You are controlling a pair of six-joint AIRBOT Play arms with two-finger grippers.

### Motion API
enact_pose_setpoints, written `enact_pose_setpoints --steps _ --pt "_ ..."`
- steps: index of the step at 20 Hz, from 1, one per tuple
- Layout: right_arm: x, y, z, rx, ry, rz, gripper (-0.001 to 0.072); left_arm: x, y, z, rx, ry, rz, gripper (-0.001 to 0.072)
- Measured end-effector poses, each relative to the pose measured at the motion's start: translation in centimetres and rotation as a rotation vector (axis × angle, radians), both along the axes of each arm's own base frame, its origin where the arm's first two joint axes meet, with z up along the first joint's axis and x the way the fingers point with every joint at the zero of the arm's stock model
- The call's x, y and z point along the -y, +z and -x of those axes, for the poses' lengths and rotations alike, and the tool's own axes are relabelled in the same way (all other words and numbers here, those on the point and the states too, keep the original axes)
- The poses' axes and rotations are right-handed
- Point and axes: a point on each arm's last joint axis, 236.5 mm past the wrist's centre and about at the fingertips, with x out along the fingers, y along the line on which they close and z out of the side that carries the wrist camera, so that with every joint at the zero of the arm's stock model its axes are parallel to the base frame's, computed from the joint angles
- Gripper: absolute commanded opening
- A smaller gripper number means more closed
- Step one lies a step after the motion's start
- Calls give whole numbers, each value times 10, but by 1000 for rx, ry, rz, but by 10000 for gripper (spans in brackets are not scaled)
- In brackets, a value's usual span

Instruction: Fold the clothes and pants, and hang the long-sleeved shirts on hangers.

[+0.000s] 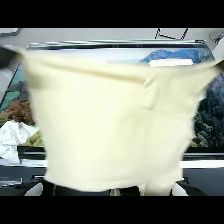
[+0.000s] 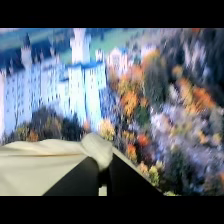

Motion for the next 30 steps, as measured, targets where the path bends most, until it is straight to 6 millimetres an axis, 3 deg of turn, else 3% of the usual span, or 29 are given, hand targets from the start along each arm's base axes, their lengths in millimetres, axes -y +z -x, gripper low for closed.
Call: enact_pose_setpoints --steps 2,4,6,8,11,13,18,21,25,28,30 --pt "-20 -92 -23 -210 45 -74 40 -1 -103 -20 -227 5 31 16" --pt "-37 -159 -53 -299 24 -134 41 -4 -175 -34 -373 28 59 16" --pt "-48 -202 -86 -289 -29 -196 42 -7 -227 -47 -454 51 70 16" --pt "-50 -223 -122 -210 -100 -242 42 -13 -255 -67 -466 80 71 16" --pt "-38 -230 -168 -54 -205 -272 42 -24 -267 -102 -408 136 66 16" --pt "-30 -236 -185 1 -253 -278 42 -28 -271 -120 -367 161 61 16" --pt "-25 -270 -192 -25 -292 -288 42 -12 -285 -142 -332 172 78 17" --pt "-16 -265 -187 -50 -299 -302 42 -2 -277 -150 -314 160 97 16" --pt "-7 -260 -150 -197 -250 -326 42 11 -276 -133 -391 74 103 15" --pt "-8 -255 -94 -378 -130 -283 42 12 -279 -93 -517 -51 68 16" --pt "-4 -258 -51 -524 -74 -226 42 11 -289 -53 -658 -141 44 16"
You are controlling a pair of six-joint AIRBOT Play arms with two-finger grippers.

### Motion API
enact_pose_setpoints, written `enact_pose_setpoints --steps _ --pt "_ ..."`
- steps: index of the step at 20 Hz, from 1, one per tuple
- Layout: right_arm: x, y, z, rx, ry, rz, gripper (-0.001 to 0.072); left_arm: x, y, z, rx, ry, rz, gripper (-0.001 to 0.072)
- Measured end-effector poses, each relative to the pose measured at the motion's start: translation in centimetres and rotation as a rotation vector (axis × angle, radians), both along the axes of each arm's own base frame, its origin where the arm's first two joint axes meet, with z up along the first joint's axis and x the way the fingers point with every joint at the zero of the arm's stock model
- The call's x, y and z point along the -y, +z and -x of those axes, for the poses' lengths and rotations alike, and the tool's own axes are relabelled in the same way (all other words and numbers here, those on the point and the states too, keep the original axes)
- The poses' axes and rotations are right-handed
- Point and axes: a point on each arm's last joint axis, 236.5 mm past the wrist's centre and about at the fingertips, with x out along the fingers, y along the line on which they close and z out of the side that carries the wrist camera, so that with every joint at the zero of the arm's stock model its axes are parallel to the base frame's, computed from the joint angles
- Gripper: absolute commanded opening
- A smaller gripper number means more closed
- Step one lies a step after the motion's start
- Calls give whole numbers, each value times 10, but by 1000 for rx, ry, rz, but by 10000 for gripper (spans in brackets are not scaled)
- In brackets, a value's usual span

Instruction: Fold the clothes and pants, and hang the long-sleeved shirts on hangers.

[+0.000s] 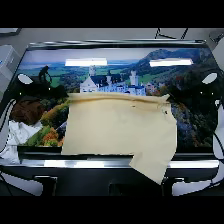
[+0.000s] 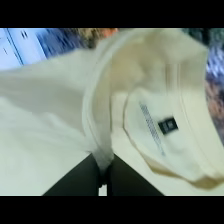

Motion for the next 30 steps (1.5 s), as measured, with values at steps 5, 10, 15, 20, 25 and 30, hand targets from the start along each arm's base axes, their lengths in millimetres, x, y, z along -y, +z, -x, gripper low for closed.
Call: enact_pose_setpoints --steps 5,10,15,20,25,30 --pt "5 -32 78 -267 62 24 42 -2 -32 82 -284 -124 9 16" --pt "7 -45 99 -333 70 36 41 -8 -43 110 -373 -159 -2 15" --pt "10 -47 101 -333 81 51 43 -17 -43 110 -382 -154 -3 16" --pt "10 -53 105 -348 82 52 186 -13 -62 114 -421 -143 2 113" --pt "12 -33 107 -337 144 54 507 -22 -34 107 -414 -125 56 483" --pt "42 -5 130 -344 62 67 532 -60 -3 135 -444 -45 2 476"
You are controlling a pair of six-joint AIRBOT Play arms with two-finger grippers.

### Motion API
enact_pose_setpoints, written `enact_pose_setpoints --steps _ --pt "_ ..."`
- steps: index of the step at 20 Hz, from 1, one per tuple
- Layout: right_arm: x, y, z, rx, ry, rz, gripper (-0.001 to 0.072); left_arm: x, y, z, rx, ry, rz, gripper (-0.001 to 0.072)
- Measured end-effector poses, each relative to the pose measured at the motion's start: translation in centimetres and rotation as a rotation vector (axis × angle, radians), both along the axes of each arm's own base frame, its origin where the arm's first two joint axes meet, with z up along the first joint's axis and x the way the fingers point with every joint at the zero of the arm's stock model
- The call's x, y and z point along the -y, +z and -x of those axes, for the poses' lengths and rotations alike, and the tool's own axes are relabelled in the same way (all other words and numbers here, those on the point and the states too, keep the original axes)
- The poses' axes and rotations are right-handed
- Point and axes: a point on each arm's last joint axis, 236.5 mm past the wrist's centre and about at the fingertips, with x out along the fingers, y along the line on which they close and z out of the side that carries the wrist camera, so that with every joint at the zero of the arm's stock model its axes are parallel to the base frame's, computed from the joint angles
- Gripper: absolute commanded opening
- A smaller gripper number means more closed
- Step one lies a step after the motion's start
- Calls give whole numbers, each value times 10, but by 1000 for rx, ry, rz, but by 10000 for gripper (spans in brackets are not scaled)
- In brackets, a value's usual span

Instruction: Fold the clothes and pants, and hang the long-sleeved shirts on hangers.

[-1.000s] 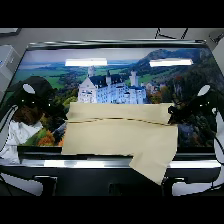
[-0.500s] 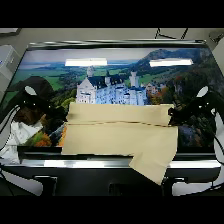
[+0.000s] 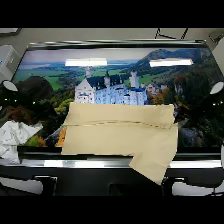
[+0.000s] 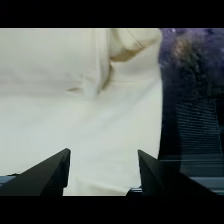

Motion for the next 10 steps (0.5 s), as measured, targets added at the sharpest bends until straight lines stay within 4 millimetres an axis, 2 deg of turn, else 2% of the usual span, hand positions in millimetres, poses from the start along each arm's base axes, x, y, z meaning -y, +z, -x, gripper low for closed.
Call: enact_pose_setpoints --steps 1,2,5,7,10 --pt "6 2 12 -12 -35 -4 532 -1 -2 15 -21 4 -7 463" --pt "10 2 25 -25 -66 -6 532 0 -8 32 -45 9 -12 409" --pt "21 -1 67 -66 -154 0 532 12 -34 91 -110 2 0 409" --pt "23 -4 85 -66 -183 5 532 25 -48 125 -143 -7 32 409" --pt "25 -5 101 -68 -197 17 532 45 -61 148 -150 20 88 364"
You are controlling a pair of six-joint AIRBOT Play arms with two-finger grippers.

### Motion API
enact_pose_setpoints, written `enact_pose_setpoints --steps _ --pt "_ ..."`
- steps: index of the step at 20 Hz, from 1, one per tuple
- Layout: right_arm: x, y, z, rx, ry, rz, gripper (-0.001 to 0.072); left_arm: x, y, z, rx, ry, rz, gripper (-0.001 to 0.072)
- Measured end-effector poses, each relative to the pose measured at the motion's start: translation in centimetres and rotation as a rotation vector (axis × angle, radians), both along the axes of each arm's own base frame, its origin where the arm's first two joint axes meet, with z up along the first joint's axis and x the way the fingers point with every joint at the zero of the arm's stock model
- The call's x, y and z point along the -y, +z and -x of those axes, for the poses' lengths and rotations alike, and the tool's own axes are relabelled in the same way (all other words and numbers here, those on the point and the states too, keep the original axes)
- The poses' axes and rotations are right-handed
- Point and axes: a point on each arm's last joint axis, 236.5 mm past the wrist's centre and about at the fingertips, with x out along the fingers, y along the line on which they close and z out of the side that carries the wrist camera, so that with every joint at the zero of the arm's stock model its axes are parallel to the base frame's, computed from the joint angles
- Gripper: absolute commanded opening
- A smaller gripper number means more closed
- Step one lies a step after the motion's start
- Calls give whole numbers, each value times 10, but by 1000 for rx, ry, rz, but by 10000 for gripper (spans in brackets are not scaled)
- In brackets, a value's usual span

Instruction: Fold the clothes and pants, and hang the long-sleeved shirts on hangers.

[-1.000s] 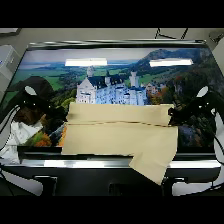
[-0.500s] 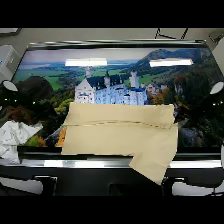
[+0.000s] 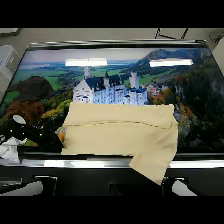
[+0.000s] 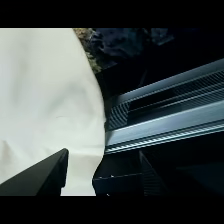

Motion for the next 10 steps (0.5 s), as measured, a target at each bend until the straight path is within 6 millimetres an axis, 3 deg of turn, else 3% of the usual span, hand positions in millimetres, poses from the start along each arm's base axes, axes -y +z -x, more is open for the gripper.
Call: enact_pose_setpoints --steps 6,8,10 --pt "0 0 9 -3 -2 4 540 20 -8 7 14 30 40 334" --pt "-4 -4 14 -17 -3 -6 567 22 -13 6 25 26 25 42" --pt "-13 -13 26 -48 2 -37 575 23 -16 4 34 24 12 16"
